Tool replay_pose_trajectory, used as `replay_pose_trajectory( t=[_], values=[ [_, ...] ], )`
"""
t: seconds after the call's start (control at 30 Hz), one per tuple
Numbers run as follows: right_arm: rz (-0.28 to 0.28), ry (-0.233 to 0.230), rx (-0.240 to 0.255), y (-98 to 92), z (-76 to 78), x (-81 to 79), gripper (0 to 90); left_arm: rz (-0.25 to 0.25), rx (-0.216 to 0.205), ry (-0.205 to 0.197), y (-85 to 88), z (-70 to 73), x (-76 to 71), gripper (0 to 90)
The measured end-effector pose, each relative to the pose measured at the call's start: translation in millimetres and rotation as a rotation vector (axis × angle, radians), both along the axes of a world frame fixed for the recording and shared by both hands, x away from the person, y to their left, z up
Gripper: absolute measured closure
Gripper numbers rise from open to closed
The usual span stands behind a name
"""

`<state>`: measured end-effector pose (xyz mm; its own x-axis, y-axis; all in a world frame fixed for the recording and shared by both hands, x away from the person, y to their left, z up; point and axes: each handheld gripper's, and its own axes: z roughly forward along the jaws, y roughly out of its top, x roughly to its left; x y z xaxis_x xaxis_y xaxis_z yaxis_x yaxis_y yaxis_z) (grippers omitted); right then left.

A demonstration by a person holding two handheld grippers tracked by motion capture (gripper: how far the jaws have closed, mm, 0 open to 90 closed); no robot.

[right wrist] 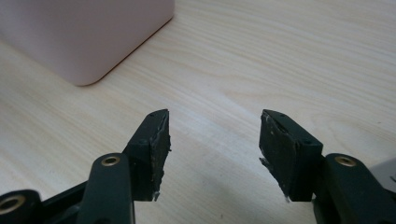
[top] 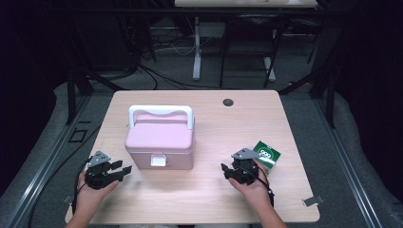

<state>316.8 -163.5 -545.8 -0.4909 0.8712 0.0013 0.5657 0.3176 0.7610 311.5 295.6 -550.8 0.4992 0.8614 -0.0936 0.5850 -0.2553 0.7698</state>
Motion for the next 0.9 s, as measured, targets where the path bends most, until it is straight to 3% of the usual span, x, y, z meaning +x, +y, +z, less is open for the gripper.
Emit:
replay_pose_trajectory(
  t=[0.07,0.23,0.33,0.47,0.67,0.9],
  values=[
    [-0.022,-0.009,0.005,0.3,0.4,-0.3,45.4,-0.004,0.003,-0.001,-1.4,0.4,-1.1,49.2],
    [-0.009,0.018,0.01,1.4,-2.2,-0.2,46.3,-0.011,0.009,-0.008,-3.6,-0.3,-2.3,49.2],
    [-0.001,0.018,0.029,2.9,-3.1,0.1,46.3,-0.016,-0.005,-0.002,-4.4,0.4,-2.6,49.6],
    [0.003,0.026,0.017,4.7,-3.0,-1.1,45.6,-0.012,-0.02,-0.001,-6.0,1.3,-3.5,49.9],
    [0.005,0.005,0.04,6.1,-0.2,-2.4,45.2,0.005,-0.023,-0.019,-8.8,4.8,-5.9,49.7],
    [0.011,-0.007,0.027,10.0,2.2,-3.9,47.1,0.008,-0.036,-0.033,-8.7,7.4,-6.2,52.1]
  ],
)
